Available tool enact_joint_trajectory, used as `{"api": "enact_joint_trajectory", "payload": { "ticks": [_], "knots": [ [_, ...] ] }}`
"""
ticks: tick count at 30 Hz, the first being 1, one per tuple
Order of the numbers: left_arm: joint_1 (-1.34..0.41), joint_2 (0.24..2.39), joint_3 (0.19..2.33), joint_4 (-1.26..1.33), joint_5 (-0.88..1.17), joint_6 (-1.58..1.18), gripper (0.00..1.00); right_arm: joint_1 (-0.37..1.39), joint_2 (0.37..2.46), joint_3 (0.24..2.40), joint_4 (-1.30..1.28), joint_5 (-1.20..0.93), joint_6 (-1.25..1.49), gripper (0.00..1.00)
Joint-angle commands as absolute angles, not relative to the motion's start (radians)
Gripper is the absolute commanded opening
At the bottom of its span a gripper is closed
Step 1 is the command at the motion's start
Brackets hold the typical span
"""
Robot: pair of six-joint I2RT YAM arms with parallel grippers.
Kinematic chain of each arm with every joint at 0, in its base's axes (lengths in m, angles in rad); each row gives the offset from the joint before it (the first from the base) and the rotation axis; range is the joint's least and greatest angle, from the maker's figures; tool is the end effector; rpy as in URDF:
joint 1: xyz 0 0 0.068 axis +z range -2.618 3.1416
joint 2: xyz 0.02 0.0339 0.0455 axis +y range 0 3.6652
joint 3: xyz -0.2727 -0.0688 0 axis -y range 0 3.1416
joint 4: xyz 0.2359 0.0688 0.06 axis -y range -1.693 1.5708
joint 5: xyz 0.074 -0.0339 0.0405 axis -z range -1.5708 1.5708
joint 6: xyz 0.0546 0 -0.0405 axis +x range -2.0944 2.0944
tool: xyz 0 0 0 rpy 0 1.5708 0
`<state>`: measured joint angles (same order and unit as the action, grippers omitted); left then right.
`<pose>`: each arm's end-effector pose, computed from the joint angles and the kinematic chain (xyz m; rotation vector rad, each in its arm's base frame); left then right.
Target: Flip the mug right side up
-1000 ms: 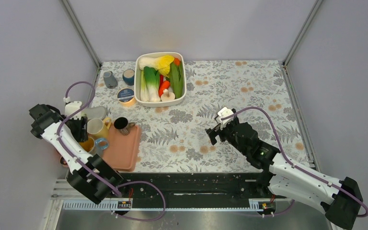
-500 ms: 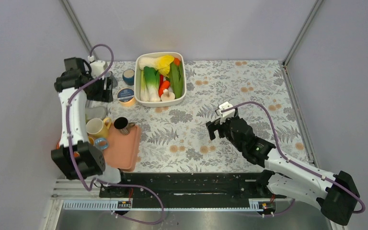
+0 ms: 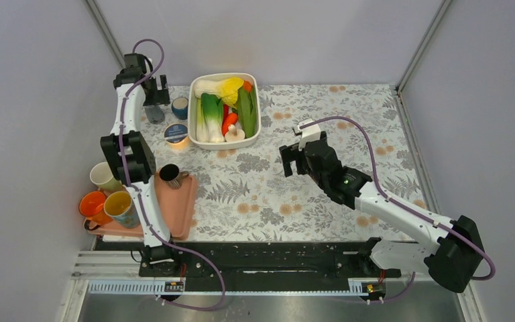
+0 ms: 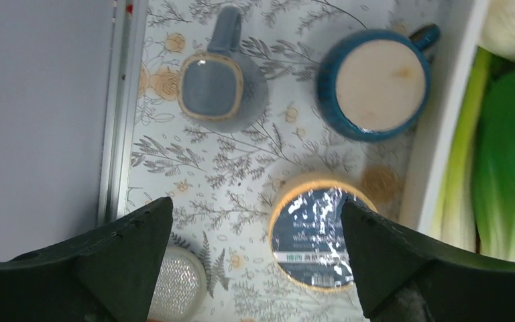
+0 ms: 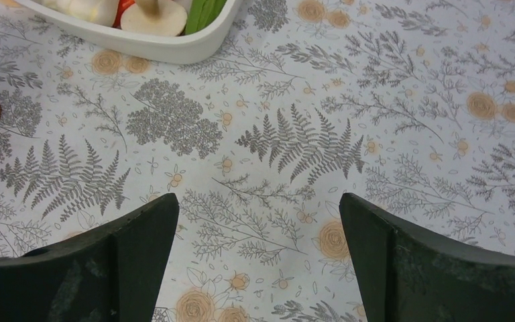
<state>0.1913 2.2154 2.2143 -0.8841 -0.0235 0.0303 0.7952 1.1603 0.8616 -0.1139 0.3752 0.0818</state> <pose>0.4919 0.0966 0.2917 -0.2081 2.4510 0.1258 0.2024 0.1778 0.3014 -0.4527 1.9057 0.2056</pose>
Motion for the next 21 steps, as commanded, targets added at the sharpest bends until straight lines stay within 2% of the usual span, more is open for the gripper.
{"api": "enact_joint_trajectory", "payload": {
  "ticks": [1, 6, 21],
  "knots": [
    [0.189, 2.267, 2.276, -0.753, -0.162, -0.06, 0.99, 0.781, 1.174, 0.915, -0.224, 0.405, 0.153, 0.99],
    [0.189, 2.386, 2.357, -0.71, -0.183, -0.059, 0.99, 0.777, 1.19, 0.938, -0.237, 0.394, 0.137, 0.99],
    [0.239, 2.504, 2.364, -0.592, -0.027, 0.02, 0.99, 0.759, 1.26, 1.057, -0.342, 0.434, 0.067, 1.0]
  ]
}}
